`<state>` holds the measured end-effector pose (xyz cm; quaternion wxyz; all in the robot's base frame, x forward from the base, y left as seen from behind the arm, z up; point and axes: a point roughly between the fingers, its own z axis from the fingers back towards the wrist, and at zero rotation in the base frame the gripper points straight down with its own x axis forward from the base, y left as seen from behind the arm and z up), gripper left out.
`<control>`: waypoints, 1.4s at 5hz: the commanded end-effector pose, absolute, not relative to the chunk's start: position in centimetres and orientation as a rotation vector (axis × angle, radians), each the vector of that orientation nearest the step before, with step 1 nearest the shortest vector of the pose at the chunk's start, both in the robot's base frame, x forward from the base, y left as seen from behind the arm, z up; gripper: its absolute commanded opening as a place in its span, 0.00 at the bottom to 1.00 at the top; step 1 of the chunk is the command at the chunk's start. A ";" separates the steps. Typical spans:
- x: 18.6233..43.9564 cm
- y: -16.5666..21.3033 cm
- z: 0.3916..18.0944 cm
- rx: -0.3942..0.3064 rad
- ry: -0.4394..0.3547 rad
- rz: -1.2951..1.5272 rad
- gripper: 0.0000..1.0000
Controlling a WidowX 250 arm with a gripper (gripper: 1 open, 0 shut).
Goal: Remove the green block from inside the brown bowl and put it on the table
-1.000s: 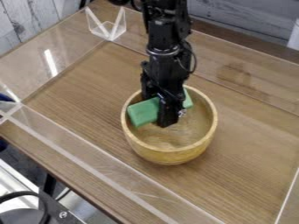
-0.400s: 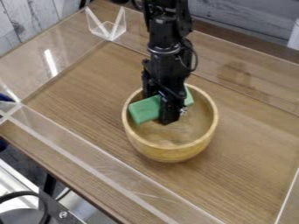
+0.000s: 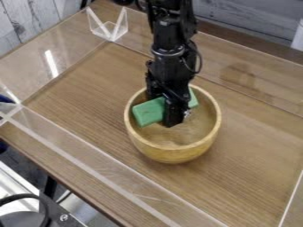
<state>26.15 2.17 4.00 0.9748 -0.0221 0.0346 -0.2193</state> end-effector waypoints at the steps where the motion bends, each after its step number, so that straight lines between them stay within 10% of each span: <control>1: 27.4 2.1 5.0 -0.028 0.016 -0.453 0.00; 7: 27.0 1.6 4.3 -0.039 0.020 -0.469 0.00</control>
